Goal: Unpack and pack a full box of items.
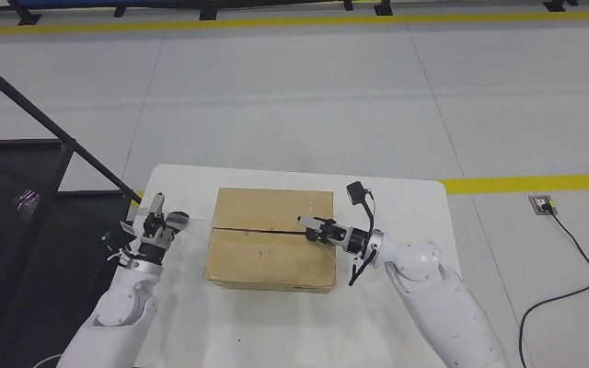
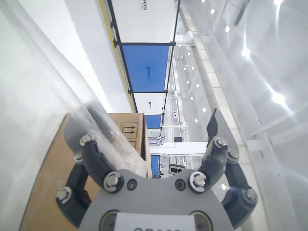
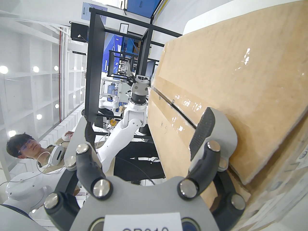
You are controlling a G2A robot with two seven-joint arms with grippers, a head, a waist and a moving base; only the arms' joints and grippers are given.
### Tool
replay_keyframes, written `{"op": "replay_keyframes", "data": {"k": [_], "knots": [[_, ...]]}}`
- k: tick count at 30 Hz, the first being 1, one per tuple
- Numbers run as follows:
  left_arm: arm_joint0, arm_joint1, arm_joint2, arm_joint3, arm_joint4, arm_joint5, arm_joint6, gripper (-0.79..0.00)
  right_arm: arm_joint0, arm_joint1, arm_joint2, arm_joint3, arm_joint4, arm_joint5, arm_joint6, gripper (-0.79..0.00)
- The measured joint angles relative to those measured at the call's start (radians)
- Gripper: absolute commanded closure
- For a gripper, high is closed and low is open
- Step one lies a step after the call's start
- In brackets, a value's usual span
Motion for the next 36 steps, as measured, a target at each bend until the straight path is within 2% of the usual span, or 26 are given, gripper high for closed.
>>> {"op": "replay_keyframes", "data": {"k": [8,15,19,36], "knots": [[0.11,0.01,-0.096,-0.22,0.11,0.014,0.061,-0.785,0.0,0.0,0.0,0.0,0.0,0.0,0.0,-0.785],[0.165,0.009,-0.134,-0.351,0.197,0.04,0.076,-0.785,0.0,0.0,0.0,0.0,0.0,0.0,0.0,-0.785],[0.182,0.005,-0.14,-0.398,0.226,0.059,0.074,-0.785,-0.005,0.0,0.0,-0.008,-0.005,0.0,-0.007,-0.785],[0.209,-0.017,-0.109,-0.512,0.38,0.112,0.068,-0.785,-0.133,0.031,0.064,-0.247,-0.073,0.021,-0.041,-0.785]]}}
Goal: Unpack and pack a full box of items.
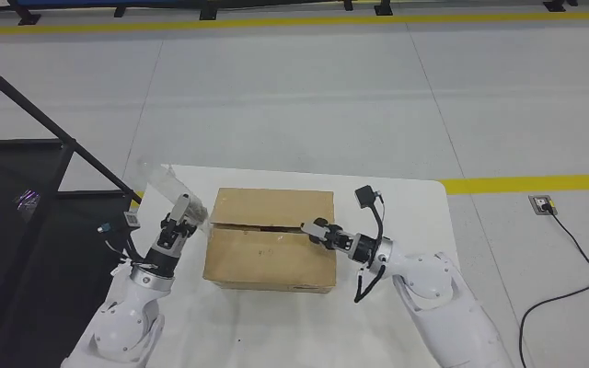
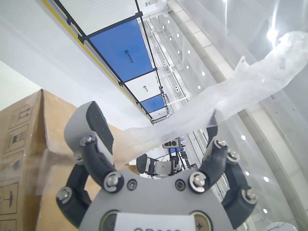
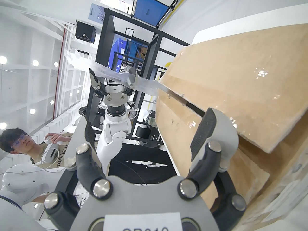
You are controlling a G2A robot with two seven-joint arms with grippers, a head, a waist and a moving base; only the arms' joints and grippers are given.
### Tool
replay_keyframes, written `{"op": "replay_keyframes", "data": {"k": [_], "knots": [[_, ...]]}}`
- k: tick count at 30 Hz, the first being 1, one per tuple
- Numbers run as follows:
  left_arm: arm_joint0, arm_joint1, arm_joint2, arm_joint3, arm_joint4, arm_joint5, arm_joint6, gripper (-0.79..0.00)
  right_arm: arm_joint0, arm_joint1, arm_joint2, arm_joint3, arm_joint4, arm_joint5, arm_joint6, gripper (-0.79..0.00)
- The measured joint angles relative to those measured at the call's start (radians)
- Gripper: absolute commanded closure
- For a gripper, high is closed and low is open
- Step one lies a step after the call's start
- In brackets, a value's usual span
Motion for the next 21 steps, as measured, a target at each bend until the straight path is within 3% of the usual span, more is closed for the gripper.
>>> {"op": "replay_keyframes", "data": {"k": [21], "knots": [[-0.11,-0.056,0.154,0.047,0.122,0.095,0.08,-0.785,-0.101,0.029,0.06,-0.078,0.01,-0.028,0.011,-0.785]]}}
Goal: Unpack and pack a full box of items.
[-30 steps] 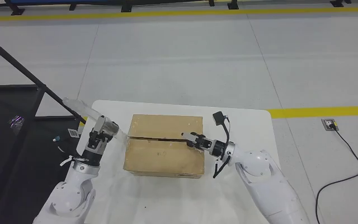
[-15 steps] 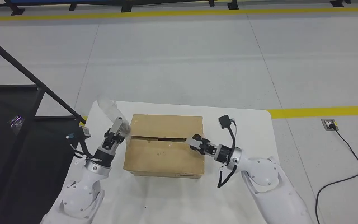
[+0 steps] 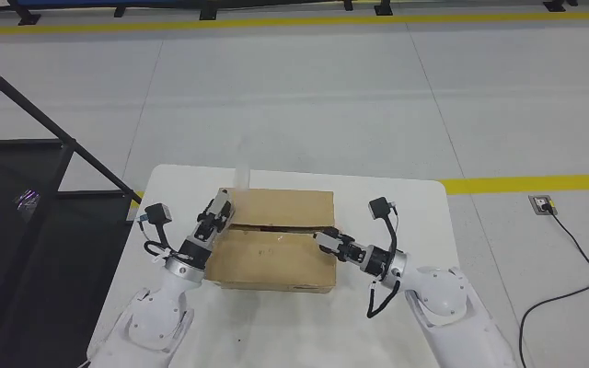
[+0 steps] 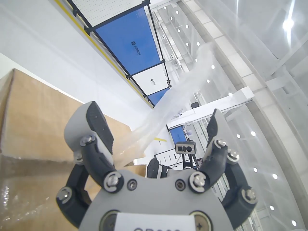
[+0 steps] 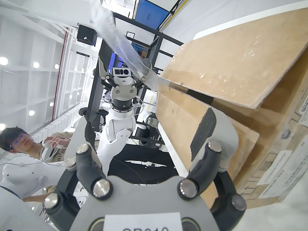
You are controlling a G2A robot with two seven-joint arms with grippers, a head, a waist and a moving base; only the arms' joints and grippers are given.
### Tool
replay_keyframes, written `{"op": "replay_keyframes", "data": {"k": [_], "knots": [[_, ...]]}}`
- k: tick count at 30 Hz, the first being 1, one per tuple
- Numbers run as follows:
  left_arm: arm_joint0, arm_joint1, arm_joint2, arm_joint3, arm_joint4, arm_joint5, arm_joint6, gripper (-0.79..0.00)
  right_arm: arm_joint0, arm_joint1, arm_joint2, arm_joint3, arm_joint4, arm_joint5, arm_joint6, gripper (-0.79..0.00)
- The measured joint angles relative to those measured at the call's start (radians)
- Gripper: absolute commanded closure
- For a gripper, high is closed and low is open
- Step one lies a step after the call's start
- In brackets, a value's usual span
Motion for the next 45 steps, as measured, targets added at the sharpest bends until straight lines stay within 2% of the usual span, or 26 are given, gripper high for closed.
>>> {"op": "replay_keyframes", "data": {"k": [12,19,23,29,35,45], "knots": [[-0.009,-0.021,0.033,0.022,0.04,-0.007,-0.025,-0.785,0.009,0.007,-0.004,0.009,0.012,0.003,0.002,-0.785],[0.03,-0.016,-0.053,-0.033,-0.04,-0.035,-0.069,-0.785,0.024,0.009,-0.01,0.02,0.023,0.003,-0.003,-0.785],[0.064,-0.009,-0.136,-0.06,-0.085,-0.048,-0.093,-0.785,0.021,0.013,-0.003,0.01,0.038,0.04,0.01,-0.785],[0.097,-0.006,-0.204,-0.063,-0.12,-0.057,-0.115,-0.785,-0.013,0.024,0.015,-0.049,0.027,0.141,0.04,-0.785],[0.099,-0.009,-0.222,-0.049,-0.139,-0.058,-0.14,-0.785,-0.044,0.033,0.024,-0.116,-0.032,0.245,0.013,-0.785],[0.094,-0.016,-0.23,-0.033,-0.152,-0.058,-0.159,-0.785,-0.04,0.04,0.01,-0.136,-0.055,0.318,0.039,-0.785]]}}
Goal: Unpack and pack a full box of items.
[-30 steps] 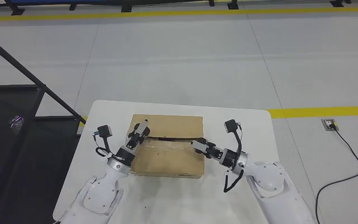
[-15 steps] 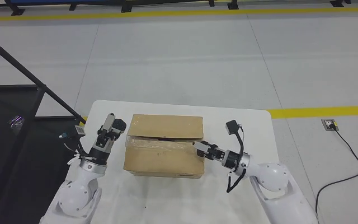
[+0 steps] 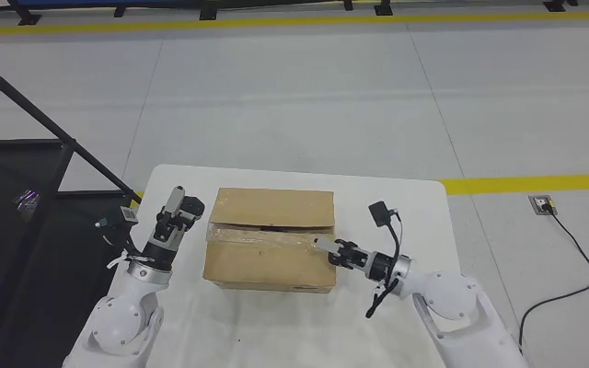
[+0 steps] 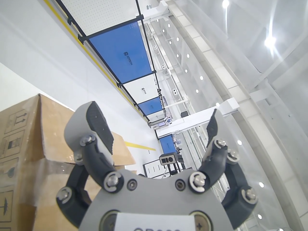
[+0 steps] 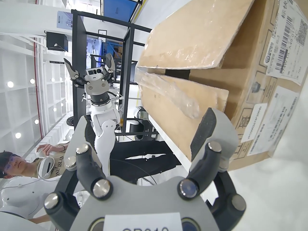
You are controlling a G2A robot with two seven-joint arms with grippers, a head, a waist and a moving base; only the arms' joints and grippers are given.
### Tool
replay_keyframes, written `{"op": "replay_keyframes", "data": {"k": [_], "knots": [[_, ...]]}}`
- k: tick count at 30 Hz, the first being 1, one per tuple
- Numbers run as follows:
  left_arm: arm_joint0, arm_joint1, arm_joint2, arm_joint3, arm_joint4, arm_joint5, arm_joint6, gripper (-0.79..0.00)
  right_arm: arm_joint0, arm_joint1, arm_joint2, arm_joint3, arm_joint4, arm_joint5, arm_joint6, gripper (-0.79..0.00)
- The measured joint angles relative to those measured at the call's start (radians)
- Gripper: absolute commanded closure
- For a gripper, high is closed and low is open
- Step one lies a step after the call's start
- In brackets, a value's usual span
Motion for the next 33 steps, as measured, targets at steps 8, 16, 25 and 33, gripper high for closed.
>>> {"op": "replay_keyframes", "data": {"k": [8,16,25,33], "knots": [[0.005,-0.004,-0.018,0.006,-0.008,-0.001,-0.013,-0.785,0.043,-0.001,-0.039,0.036,-0.021,0.03,0.005,-0.785],[0.004,-0.009,-0.021,0.014,-0.004,0.001,-0.017,-0.785,0.089,-0.005,-0.085,0.075,-0.027,0.01,0.005,-0.785],[0.004,-0.014,-0.029,0.016,-0.005,0.0,-0.027,-0.785,0.115,-0.01,-0.099,0.109,0.037,-0.048,0.002,-0.785],[0.002,-0.019,-0.033,0.017,-0.003,0.005,-0.039,-0.785,0.115,-0.007,-0.081,0.158,0.136,-0.155,0.031,-0.785]]}}
